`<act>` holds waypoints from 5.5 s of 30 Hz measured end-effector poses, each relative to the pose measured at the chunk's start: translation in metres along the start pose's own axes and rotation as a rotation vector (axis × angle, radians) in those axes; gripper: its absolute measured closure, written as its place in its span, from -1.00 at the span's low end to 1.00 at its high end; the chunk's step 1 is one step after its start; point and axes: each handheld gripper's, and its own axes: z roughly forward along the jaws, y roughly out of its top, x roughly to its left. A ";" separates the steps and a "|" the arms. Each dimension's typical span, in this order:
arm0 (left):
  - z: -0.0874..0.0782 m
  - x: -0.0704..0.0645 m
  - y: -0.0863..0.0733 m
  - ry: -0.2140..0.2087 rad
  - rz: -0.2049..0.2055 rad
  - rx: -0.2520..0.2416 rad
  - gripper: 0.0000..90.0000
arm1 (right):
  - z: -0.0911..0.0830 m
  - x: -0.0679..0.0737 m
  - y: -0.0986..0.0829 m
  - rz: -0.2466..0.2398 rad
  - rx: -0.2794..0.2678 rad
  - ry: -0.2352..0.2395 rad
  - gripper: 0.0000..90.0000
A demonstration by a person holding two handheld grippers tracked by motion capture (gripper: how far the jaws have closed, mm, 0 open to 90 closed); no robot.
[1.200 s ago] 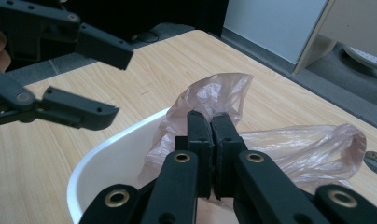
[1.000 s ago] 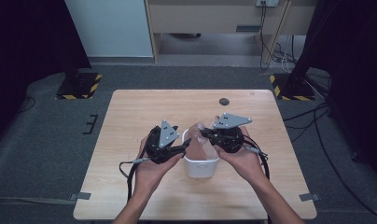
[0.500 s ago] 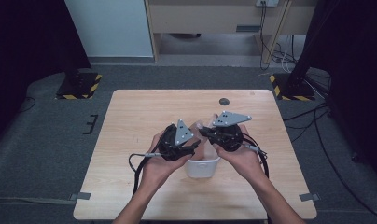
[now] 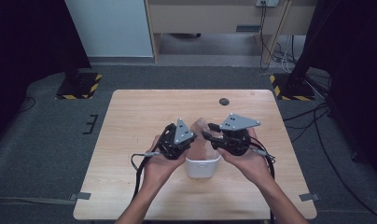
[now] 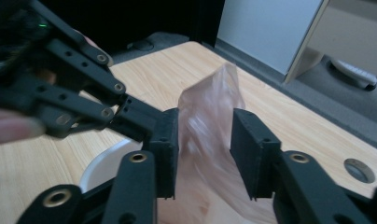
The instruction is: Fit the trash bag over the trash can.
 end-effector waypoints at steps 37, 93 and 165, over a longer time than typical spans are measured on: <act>-0.005 0.009 -0.007 0.003 -0.128 -0.041 1.00 | 0.011 0.003 -0.026 -0.016 0.019 -0.025 0.62; -0.010 0.006 -0.015 0.030 -0.138 -0.120 0.09 | 0.014 -0.005 -0.036 0.053 0.076 -0.020 1.00; 0.010 0.048 -0.017 0.095 -0.205 -0.021 1.00 | -0.044 -0.001 -0.053 0.055 -0.005 -0.025 1.00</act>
